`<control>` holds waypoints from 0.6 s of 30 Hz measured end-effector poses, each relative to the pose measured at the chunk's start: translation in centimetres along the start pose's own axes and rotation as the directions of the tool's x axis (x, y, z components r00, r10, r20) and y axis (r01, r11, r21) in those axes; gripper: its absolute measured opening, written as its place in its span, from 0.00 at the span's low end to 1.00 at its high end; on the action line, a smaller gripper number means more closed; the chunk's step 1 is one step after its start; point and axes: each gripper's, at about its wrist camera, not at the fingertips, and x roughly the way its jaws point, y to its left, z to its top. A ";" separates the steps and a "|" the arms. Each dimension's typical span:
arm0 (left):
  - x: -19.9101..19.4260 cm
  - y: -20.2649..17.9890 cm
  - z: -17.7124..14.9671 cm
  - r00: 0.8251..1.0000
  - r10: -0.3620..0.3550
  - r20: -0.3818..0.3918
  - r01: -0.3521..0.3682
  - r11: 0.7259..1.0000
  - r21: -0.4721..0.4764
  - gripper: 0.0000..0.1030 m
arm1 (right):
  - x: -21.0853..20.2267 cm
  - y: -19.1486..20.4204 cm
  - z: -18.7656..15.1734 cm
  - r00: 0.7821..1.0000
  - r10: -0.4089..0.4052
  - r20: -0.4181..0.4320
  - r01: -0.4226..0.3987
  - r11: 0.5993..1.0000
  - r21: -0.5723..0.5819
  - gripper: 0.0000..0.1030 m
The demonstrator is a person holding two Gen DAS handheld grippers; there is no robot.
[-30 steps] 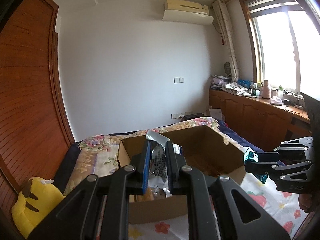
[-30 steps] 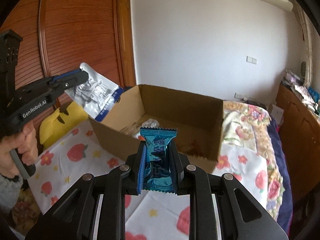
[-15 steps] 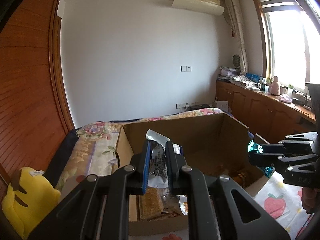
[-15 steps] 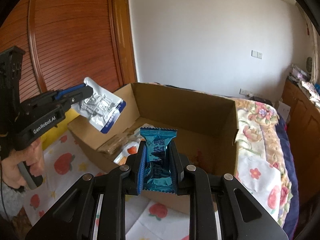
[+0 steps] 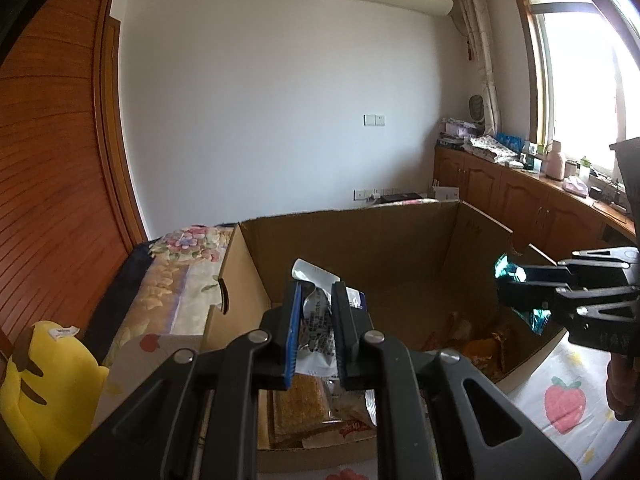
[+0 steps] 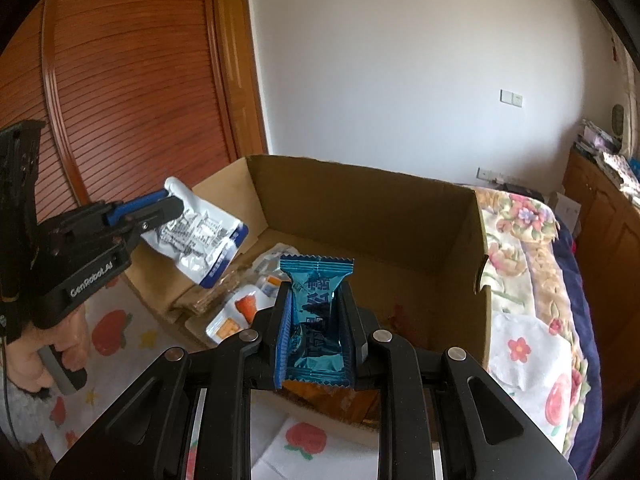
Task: Organize snacks
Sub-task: 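Open both grippers to drop the foil packet and teal candy into the box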
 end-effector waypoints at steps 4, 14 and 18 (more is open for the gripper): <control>0.3 0.1 -0.3 1.000 0.008 -0.023 -0.008 1.000 -0.007 0.28 | 1.0 -0.5 0.3 1.000 -0.008 -0.014 0.008 1.000 0.015 0.21; -4.2 -1.2 -1.7 0.998 -0.002 -0.058 0.001 1.000 -0.013 0.37 | -0.5 -0.4 -1.4 0.998 -0.016 -0.055 0.019 0.998 0.053 0.35; -7.8 -2.3 -2.5 0.998 0.000 -0.056 0.000 1.000 -0.001 0.39 | -4.1 0.4 -2.8 0.999 -0.031 -0.027 0.032 0.997 0.065 0.36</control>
